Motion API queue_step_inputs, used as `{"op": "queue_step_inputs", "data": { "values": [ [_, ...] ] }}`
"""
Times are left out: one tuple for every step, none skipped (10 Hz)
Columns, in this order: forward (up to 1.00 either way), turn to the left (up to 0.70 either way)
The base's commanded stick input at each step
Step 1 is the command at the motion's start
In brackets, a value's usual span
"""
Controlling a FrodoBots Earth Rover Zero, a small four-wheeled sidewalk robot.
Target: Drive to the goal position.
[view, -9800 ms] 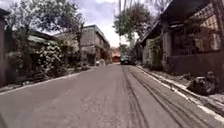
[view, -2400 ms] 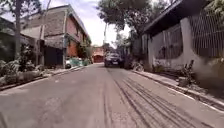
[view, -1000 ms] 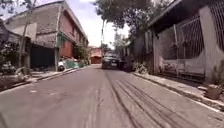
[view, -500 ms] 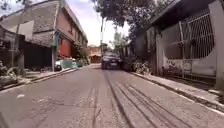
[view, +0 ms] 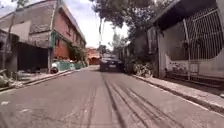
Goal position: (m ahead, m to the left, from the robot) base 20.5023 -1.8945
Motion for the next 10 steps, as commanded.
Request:
{"op": "queue_step_inputs", "data": {
  "values": [
    [0.7, 0.0],
    [0.7, 0.0],
    [0.7, 0.0],
    [0.7, 0.0],
    [0.7, 0.0],
    [0.7, 0.0],
    [0.7, 0.0],
    [0.7, 0.0],
    [0.7, 0.27],
    [0.7, 0.24]
  ]
}}
